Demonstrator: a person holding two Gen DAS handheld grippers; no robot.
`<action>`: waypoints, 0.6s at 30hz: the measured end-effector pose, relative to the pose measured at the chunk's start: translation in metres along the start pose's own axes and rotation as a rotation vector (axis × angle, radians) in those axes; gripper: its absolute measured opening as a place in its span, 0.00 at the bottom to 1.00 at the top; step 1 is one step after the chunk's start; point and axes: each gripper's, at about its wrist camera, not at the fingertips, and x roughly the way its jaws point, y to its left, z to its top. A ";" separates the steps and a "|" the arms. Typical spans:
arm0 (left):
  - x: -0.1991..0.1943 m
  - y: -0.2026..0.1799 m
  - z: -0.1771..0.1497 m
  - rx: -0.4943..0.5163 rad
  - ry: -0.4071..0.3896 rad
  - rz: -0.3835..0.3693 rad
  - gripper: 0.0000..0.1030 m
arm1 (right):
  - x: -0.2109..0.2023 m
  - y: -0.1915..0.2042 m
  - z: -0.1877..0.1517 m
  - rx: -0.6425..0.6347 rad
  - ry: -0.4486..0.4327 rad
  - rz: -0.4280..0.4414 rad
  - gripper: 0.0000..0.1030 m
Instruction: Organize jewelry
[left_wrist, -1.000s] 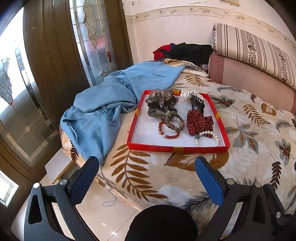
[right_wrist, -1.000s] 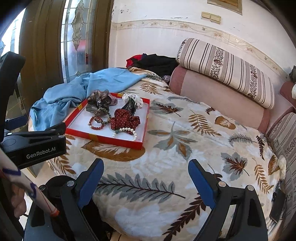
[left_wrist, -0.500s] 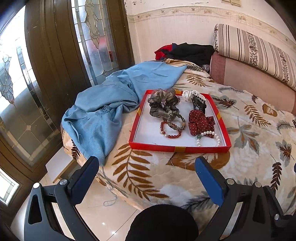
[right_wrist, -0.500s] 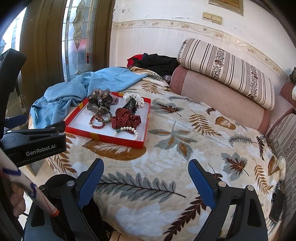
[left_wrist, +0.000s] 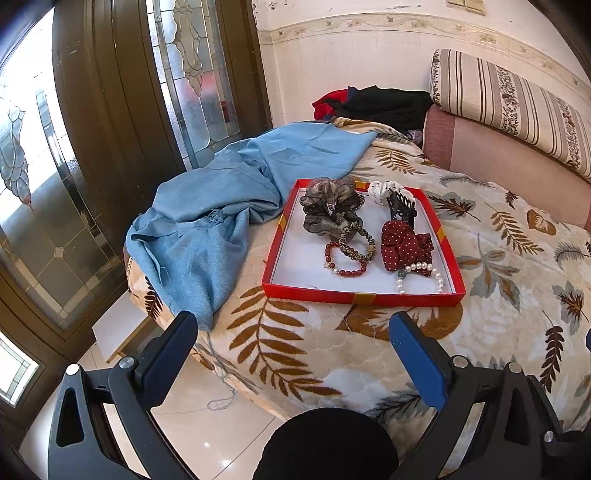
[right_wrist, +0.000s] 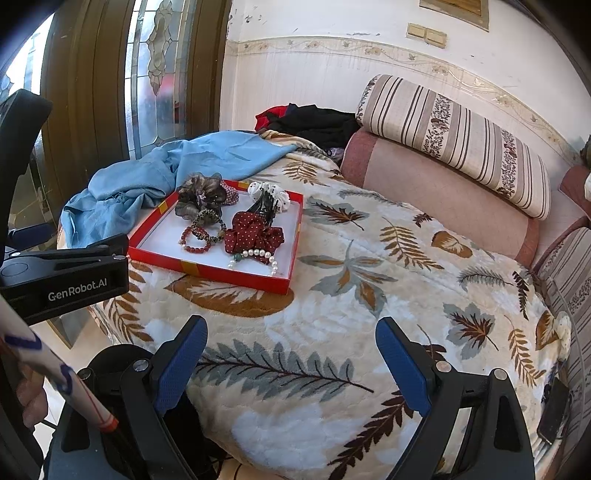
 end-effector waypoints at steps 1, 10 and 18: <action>0.000 0.000 0.000 0.000 0.000 0.000 1.00 | 0.000 0.000 0.001 0.000 0.000 0.000 0.92; 0.000 0.001 0.000 -0.001 0.000 -0.003 1.00 | 0.000 0.001 0.000 -0.001 0.002 0.000 0.92; 0.001 0.002 0.000 -0.002 0.000 -0.002 1.00 | 0.000 0.001 -0.001 -0.003 0.002 0.002 0.92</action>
